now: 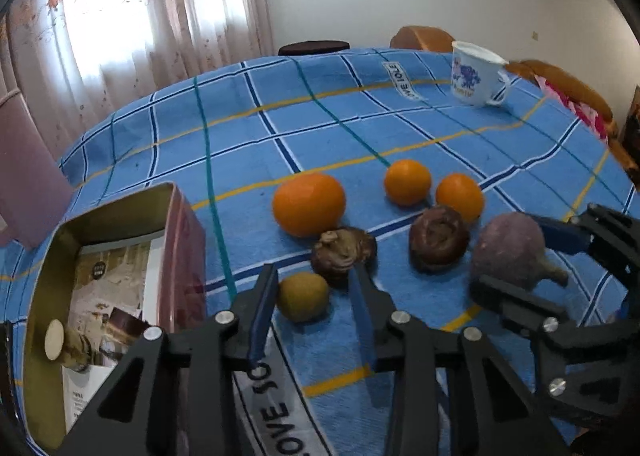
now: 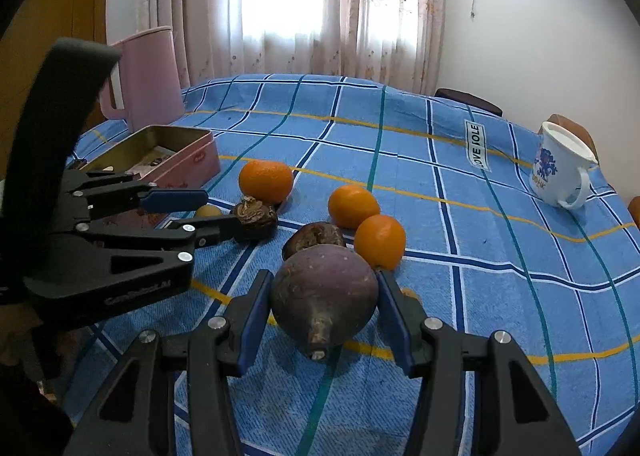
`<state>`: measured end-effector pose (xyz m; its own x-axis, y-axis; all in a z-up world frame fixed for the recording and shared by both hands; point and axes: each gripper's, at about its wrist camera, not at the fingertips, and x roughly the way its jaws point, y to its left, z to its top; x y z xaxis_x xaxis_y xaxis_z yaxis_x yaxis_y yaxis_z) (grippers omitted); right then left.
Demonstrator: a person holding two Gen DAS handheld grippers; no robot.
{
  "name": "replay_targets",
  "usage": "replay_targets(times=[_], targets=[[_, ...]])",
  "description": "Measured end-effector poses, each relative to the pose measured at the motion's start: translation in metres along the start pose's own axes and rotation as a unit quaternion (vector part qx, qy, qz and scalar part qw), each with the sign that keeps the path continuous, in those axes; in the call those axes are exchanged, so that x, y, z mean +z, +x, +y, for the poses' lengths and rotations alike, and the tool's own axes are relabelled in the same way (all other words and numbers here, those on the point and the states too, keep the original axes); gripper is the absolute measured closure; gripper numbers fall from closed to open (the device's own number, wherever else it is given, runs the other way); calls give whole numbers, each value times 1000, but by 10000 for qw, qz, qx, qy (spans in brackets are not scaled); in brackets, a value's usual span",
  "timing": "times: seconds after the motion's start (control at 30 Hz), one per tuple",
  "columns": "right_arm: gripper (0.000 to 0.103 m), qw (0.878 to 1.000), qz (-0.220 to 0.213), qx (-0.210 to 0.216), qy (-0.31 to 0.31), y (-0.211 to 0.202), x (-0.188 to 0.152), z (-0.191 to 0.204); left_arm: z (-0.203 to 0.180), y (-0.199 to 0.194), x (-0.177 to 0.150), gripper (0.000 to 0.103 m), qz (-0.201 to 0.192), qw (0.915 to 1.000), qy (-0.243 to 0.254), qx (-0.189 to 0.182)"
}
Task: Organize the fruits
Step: 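Grasp the small olive-brown fruit with the left tool while the right tool grasps the purple fruit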
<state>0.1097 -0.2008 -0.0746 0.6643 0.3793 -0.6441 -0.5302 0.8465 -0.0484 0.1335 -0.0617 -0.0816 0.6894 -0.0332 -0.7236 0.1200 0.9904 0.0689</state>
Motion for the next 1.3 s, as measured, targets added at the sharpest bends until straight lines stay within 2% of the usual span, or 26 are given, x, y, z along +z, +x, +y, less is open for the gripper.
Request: replay_targets(times=[0.17, 0.23, 0.27, 0.43, 0.73, 1.0, 1.3], targets=[[49, 10000, 14, 38, 35, 1, 0, -3, -9, 4, -3, 65, 89, 9985, 427, 331], [49, 10000, 9, 36, 38, 1, 0, -3, -8, 5, -3, 67, 124, 9981, 508, 334], [49, 10000, 7, 33, 34, 1, 0, -3, -7, 7, -3, 77, 167, 9980, 520, 333], [49, 10000, -64, 33, 65, 0, 0, -4, -2, 6, -3, 77, 145, 9989, 417, 151], [49, 9986, -522, 48, -18, -18, -2, 2, 7, -30, -11, 77, -493, 9982, 18, -347], [49, 9969, -784, 104, -41, -28, 3, 6, 21, -49, -13, 77, -902, 9944, -363, -409], [49, 9919, -1268, 46, -45, -42, 11, 8, 28, -63, -18, 77, -1191, 9909, -510, -366]])
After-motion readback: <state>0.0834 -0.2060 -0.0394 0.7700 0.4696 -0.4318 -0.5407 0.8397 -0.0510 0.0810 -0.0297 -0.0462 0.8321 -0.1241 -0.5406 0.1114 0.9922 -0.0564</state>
